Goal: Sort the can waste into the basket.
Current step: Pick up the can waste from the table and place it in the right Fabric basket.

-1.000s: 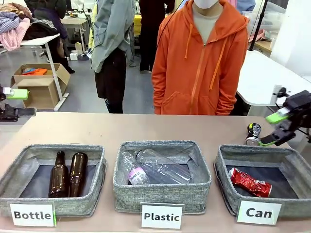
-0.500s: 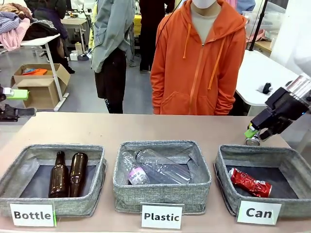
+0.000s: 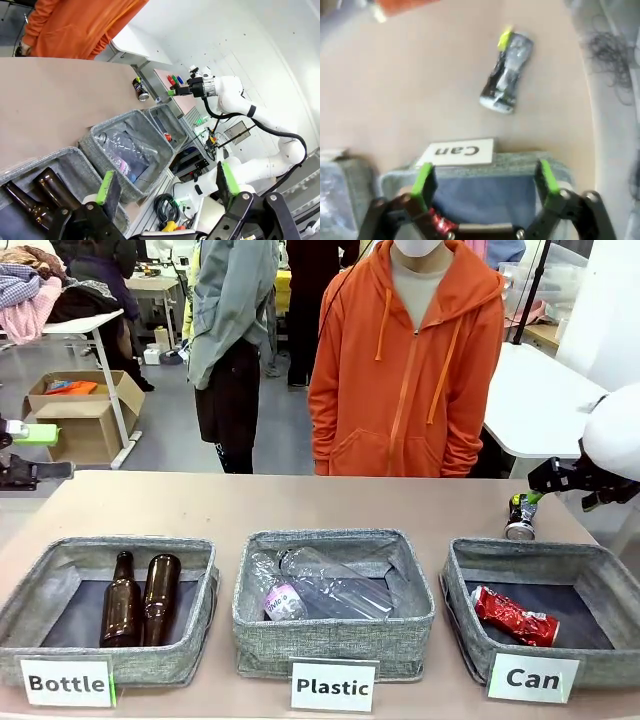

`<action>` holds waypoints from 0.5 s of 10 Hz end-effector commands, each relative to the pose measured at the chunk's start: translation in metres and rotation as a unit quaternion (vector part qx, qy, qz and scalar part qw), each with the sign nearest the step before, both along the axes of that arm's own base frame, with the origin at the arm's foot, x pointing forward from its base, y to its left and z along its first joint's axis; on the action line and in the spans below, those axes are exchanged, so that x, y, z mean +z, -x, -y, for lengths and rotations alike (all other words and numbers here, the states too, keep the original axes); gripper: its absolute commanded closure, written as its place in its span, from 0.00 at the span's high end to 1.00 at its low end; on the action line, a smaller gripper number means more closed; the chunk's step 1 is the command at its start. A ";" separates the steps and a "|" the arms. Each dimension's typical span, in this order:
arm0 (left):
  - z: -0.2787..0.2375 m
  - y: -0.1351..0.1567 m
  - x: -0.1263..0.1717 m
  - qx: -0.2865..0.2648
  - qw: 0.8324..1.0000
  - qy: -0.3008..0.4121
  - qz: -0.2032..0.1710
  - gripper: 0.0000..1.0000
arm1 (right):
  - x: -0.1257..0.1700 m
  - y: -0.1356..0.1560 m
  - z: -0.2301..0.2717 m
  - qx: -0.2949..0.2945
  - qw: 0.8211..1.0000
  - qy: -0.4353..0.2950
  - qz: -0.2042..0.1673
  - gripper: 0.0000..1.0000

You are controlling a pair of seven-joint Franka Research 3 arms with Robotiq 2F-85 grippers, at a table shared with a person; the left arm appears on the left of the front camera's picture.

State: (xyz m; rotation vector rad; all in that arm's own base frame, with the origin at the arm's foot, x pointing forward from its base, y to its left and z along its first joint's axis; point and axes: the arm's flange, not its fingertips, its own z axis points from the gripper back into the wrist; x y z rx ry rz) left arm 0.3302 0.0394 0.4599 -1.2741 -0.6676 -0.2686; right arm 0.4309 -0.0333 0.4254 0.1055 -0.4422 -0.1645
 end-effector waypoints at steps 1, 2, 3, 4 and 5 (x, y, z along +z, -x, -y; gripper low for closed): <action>0.000 0.004 0.001 0.003 1.000 0.006 -0.004 1.00 | 0.007 -0.005 0.005 0.070 0.997 -0.023 -0.028 1.00; 0.000 0.004 0.001 0.003 1.000 0.006 -0.004 1.00 | 0.007 -0.005 0.005 0.070 0.997 -0.023 -0.028 1.00; 0.000 0.004 0.001 0.003 1.000 0.006 -0.004 1.00 | 0.007 -0.005 0.005 0.070 0.997 -0.023 -0.028 1.00; 0.000 0.004 0.001 0.003 1.000 0.006 -0.004 1.00 | 0.001 -0.001 -0.003 0.038 0.999 -0.009 -0.020 1.00; 0.000 0.004 0.001 0.003 1.000 0.006 -0.004 1.00 | 0.002 -0.005 0.000 0.029 0.999 0.002 -0.012 1.00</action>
